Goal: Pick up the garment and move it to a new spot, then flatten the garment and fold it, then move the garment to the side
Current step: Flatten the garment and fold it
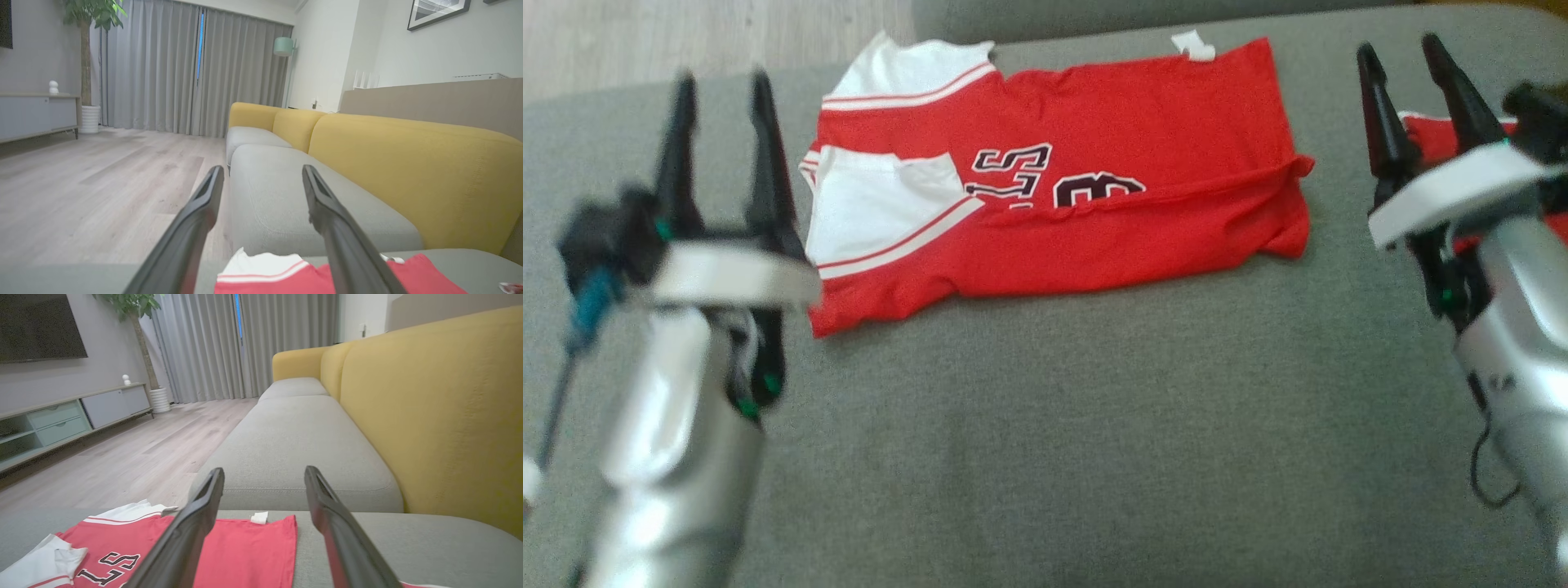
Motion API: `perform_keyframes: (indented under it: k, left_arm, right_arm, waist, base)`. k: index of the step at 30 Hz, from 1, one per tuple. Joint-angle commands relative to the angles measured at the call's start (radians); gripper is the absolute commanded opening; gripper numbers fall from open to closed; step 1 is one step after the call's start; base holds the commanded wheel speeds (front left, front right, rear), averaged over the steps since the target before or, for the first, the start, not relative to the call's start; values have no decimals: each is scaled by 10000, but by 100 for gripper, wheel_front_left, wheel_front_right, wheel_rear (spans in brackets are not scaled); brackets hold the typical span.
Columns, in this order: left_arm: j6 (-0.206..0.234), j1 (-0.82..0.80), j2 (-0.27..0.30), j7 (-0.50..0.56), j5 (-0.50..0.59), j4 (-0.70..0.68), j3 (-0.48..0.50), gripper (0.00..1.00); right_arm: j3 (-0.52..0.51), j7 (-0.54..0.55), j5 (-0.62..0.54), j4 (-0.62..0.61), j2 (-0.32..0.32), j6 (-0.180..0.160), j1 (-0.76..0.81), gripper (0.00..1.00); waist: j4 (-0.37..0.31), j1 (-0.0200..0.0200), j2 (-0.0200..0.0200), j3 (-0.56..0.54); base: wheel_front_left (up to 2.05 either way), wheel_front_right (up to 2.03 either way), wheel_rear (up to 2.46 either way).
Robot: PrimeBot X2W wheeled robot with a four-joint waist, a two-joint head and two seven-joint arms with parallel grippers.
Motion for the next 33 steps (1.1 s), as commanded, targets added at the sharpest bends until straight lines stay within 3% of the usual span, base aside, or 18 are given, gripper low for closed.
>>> perform_keyframes:
  k: [1,7,13,19,25,33]
  left_arm:
    - [63,46,116,-46,103,-434,488,100]
    - [-62,2078,-800,-48,694,-891,1124,100]
    - [-145,3214,-1357,-48,1114,-582,1727,100]
    - [-323,3059,-1503,-48,1553,131,1974,100]
    - [-354,2208,-1486,24,1695,1795,1917,100]
    - [213,1012,-1277,687,1610,3964,2142,100]
  right_arm:
    - [-194,-102,-298,-470,167,35,419,100]
    - [-2137,-104,-2248,-2193,1146,35,3108,100]
    - [-2948,-105,-3294,-3052,2056,35,4696,100]
    - [-3044,-106,-3659,-3325,2355,35,4870,100]
    - [-2966,-106,-3746,-3491,2449,35,4633,100]
    - [-2788,-106,-3755,-3656,2548,35,4347,100]
  waist:
    - [-15,1,-1,-263]
    - [25,1,-1,-797]
    - [-44,1,-1,-880]
    - [-212,1,-1,-654]
    - [-448,1,-1,-217]
    - [-777,1,-1,340]
  base:
    - [0,0,0]
    - [0,0,0]
    - [0,0,0]
    - [0,0,0]
    - [0,0,0]
    - [0,0,0]
